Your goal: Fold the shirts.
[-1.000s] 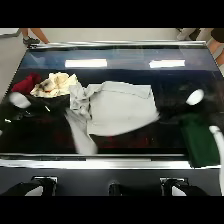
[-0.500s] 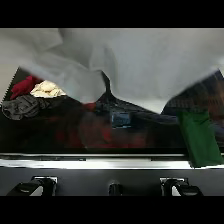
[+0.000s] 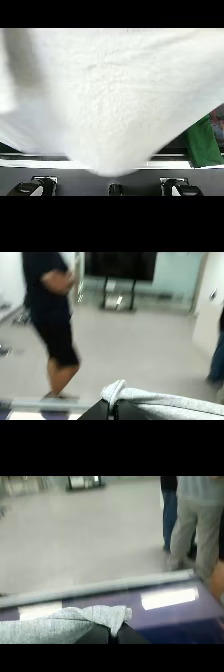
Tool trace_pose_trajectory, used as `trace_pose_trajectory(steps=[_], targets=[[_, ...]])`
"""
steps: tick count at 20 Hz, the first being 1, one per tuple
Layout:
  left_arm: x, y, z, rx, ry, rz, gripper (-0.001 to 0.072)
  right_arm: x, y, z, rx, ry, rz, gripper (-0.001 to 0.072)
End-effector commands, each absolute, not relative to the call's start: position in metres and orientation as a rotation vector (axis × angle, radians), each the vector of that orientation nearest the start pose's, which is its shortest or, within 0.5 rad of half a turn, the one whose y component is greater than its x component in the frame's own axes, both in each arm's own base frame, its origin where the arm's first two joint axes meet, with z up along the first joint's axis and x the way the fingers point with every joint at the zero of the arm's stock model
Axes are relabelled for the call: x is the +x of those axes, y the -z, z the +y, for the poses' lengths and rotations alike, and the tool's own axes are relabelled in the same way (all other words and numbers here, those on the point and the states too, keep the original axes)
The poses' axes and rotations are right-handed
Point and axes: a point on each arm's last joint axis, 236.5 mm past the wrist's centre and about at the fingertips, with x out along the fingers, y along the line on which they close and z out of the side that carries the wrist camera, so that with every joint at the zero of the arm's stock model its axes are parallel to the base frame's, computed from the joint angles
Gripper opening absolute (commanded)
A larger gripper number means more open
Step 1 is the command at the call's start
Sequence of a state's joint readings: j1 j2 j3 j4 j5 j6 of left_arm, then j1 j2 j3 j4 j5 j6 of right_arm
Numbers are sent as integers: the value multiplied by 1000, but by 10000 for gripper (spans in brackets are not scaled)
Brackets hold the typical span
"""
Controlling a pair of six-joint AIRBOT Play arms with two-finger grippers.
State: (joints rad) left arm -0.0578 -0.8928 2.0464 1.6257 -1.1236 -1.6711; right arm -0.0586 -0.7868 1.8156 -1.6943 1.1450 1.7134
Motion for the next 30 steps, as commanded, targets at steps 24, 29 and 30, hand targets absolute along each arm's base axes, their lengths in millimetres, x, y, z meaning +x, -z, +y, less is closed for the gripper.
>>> trace_pose_trajectory(steps=[24, 29, 30], targets=[[574, 3, -6, -228, -2, 1069, 34, 601, -25, -32, 349, 182, 810, 43], [527, 17, -16, -135, 114, 1272, 34, 555, 4, -27, 309, 186, 1048, 43], [518, 8, -13, -130, 119, 1288, 35, 542, -2, -28, 262, 168, 1088, 45]])
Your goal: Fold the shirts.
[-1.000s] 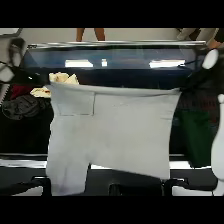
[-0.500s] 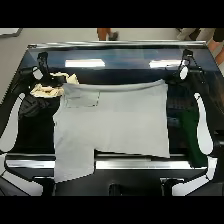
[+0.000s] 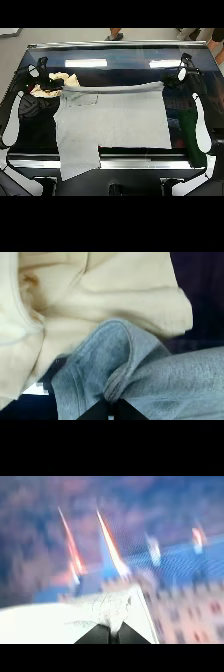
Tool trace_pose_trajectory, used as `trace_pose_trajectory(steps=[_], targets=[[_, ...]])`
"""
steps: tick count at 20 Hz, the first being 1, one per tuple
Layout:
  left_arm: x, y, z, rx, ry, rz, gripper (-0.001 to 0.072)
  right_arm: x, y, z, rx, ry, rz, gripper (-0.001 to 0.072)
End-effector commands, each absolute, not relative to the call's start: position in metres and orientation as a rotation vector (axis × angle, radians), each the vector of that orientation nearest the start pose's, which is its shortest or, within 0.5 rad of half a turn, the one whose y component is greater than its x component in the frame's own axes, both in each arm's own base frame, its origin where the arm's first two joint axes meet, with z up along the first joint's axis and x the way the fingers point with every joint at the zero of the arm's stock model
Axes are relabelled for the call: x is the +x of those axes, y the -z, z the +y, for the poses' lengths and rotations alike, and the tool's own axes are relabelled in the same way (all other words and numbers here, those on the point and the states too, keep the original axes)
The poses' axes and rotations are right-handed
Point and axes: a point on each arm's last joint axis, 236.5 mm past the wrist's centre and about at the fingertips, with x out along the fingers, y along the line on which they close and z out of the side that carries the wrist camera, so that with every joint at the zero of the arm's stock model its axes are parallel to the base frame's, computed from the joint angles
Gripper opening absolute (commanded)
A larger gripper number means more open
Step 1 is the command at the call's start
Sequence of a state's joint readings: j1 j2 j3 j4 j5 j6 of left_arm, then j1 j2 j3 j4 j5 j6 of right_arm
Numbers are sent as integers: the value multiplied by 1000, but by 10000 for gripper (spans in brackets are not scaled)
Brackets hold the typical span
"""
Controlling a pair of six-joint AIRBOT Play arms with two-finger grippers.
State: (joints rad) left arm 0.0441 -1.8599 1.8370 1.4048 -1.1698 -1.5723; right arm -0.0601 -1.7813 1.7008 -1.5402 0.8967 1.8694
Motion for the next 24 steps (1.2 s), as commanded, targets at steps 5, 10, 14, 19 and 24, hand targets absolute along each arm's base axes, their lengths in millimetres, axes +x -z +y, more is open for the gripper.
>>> trace_pose_trajectory(steps=[5, 10, 14, 19, 24], targets=[[434, 6, -15, -137, 159, 1616, 35, 449, 3, -24, 169, 143, 1460, 44], [377, 35, -20, -144, 191, 1855, 35, 413, 25, -18, 159, 118, 1618, 44], [364, 57, -20, -144, 209, 1904, 35, 413, 47, -14, 148, 82, 1653, 44], [364, 68, -18, -131, 230, 1917, 35, 405, 60, -15, 154, 95, 1711, 44], [371, 71, -16, -133, 222, 1890, 219, 412, 64, -16, 168, 110, 1687, 156]])
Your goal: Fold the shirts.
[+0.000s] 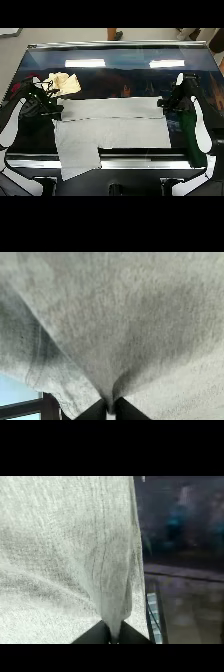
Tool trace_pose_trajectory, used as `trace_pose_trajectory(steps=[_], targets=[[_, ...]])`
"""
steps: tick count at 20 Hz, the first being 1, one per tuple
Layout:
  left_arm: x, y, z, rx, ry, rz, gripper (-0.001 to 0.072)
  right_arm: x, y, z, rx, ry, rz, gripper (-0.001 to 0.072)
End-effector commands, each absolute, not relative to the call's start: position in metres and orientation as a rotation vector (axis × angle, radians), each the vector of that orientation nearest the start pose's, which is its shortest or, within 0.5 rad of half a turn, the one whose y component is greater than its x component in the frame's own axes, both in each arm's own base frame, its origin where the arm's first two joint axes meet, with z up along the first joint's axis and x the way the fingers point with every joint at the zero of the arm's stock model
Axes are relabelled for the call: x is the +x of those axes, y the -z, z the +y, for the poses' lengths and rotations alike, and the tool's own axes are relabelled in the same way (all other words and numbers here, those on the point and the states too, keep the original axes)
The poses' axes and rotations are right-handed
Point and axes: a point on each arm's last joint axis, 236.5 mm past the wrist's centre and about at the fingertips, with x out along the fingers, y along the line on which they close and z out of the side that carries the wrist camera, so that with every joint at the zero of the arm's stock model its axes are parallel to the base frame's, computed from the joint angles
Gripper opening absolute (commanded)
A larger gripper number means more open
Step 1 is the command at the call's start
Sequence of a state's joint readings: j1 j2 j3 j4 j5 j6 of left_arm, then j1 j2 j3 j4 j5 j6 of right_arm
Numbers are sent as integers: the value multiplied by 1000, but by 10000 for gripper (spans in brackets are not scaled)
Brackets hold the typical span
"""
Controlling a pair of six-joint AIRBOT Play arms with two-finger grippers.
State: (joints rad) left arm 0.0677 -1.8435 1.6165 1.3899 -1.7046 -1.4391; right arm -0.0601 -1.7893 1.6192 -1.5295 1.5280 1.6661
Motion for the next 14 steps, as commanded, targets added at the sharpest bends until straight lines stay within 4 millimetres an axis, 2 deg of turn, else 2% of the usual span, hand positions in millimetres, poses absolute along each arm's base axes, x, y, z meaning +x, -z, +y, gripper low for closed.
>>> trace_pose_trajectory(steps=[1, 2, 3, 5, 7, 8, 10, 12, 14], targets=[[371, 67, -14, -140, 213, 1880, 439, 412, 60, -18, 155, 116, 1680, 291], [372, 60, -10, -147, 207, 1864, 509, 408, 53, -22, 126, 113, 1687, 322], [372, 51, -6, -162, 198, 1844, 508, 403, 44, -28, 106, 103, 1691, 342], [373, 28, -3, -244, 195, 1781, 502, 390, 25, -34, 184, 93, 1703, 411], [360, 12, 0, -317, 190, 1748, 498, 372, 10, -49, 281, 112, 1738, 436], [343, 12, 1, -338, 184, 1761, 497, 362, 7, -56, 320, 129, 1760, 436], [301, 29, -4, -379, 163, 1802, 498, 347, 9, -60, 343, 143, 1768, 435], [254, 53, -25, -458, 168, 1810, 497, 335, 17, -54, 351, 139, 1758, 435], [210, 74, -32, -462, 162, 1824, 489, 327, 23, -47, 369, 123, 1748, 435]])
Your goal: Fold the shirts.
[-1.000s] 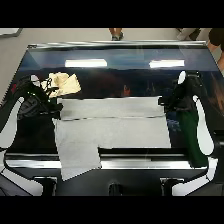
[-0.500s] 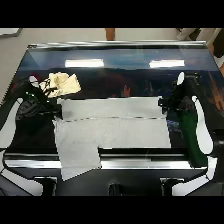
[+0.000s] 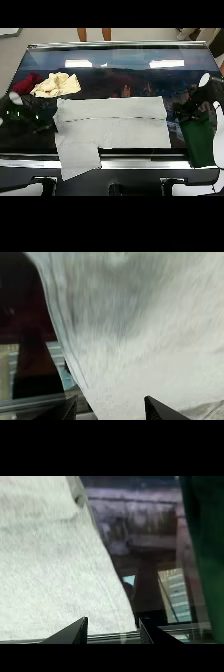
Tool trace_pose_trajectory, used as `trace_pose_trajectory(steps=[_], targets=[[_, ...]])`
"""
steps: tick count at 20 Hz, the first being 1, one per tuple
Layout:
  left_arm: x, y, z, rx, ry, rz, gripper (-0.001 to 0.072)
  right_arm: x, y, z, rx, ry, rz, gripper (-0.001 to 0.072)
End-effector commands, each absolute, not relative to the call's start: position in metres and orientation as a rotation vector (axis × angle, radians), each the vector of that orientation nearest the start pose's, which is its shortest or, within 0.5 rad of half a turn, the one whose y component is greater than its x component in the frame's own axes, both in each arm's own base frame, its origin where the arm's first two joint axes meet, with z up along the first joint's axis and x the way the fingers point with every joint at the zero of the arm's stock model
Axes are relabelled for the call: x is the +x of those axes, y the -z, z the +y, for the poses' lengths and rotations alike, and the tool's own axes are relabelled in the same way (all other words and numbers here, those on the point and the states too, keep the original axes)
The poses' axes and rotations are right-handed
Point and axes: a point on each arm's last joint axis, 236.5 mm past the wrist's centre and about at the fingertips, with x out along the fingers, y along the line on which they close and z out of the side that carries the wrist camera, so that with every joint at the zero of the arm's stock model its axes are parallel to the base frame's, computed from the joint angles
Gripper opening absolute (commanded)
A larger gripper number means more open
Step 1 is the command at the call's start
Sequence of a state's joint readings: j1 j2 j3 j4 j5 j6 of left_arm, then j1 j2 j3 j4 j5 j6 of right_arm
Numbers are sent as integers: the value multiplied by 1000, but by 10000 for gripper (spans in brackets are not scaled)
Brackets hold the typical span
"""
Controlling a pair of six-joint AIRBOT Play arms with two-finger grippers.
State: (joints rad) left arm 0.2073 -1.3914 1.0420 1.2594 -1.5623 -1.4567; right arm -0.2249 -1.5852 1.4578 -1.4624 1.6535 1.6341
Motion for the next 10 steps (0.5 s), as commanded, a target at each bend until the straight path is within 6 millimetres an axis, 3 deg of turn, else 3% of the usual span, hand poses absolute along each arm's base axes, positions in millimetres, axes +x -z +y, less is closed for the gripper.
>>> trace_pose_trajectory(steps=[1, 4, 10], targets=[[193, 82, -32, -462, 151, 1842, 489, 325, 24, -44, 372, 109, 1747, 435], [164, 95, -34, -467, 183, 1888, 489, 322, 22, -43, 361, 91, 1743, 435], [160, 103, -40, -481, 188, 1883, 488, 322, 20, -42, 363, 89, 1735, 435]])
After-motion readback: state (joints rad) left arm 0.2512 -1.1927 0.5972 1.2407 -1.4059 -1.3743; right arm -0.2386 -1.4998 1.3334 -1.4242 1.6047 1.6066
